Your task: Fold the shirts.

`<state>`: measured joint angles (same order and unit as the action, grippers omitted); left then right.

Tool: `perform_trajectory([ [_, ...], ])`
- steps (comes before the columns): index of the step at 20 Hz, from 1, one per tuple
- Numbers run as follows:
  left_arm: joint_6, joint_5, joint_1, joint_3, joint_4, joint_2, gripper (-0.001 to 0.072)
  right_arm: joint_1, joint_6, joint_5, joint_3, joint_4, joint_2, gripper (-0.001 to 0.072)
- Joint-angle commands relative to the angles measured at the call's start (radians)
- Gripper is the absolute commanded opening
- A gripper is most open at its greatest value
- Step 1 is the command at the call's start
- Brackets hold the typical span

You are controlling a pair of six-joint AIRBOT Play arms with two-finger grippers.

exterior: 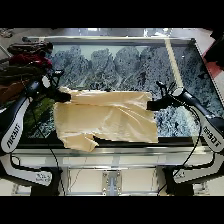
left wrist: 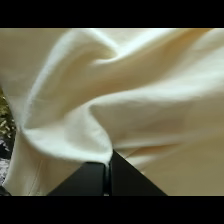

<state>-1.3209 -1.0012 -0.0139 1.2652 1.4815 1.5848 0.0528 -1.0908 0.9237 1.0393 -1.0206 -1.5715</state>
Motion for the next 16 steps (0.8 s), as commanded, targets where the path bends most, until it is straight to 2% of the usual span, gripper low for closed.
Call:
perform_trajectory([
  [1, -0.033, -0.03, -0.001, -0.005, -0.001, -0.014, 0.024, -0.003, -0.043, 0.035, -0.01, -0.011, 0.011, 0.0036],
  [2, -0.035, -0.034, 0.0, -0.005, -0.001, -0.039, 0.0429, 0.01, -0.047, 0.101, 0.012, -0.029, 0.019, 0.005],
  [3, -0.045, -0.035, 0.003, -0.005, -0.002, -0.082, 0.0518, 0.027, -0.048, 0.183, 0.042, -0.059, 0.036, 0.005],
  [5, -0.054, -0.051, 0.016, -0.005, -0.012, -0.212, 0.0518, 0.069, -0.069, 0.333, 0.104, -0.125, 0.099, 0.005],
  [7, -0.077, -0.103, 0.042, -0.024, -0.028, -0.383, 0.0518, 0.121, -0.078, 0.422, 0.133, -0.197, 0.206, 0.007],
  [8, -0.113, -0.107, 0.065, -0.087, -0.027, -0.489, 0.0518, 0.155, -0.078, 0.445, 0.129, -0.222, 0.27, 0.0152],
  [9, -0.155, -0.102, 0.095, -0.183, -0.027, -0.596, 0.0518, 0.19, -0.08, 0.458, 0.118, -0.223, 0.325, 0.0379],
  [10, -0.206, -0.1, 0.129, -0.312, -0.027, -0.711, 0.0518, 0.226, -0.08, 0.454, 0.097, -0.209, 0.378, 0.0515],
  [11, -0.267, -0.1, 0.16, -0.436, -0.034, -0.809, 0.0518, 0.253, -0.08, 0.438, 0.079, -0.198, 0.415, 0.0515],
  [13, -0.362, -0.134, 0.223, -0.663, -0.155, -0.975, 0.0517, 0.282, -0.08, 0.438, 0.073, -0.172, 0.436, 0.0514],
  [16, -0.344, -0.196, 0.276, -0.913, -0.438, -1.107, 0.0518, 0.284, -0.081, 0.478, 0.073, -0.169, 0.435, 0.0513],
])
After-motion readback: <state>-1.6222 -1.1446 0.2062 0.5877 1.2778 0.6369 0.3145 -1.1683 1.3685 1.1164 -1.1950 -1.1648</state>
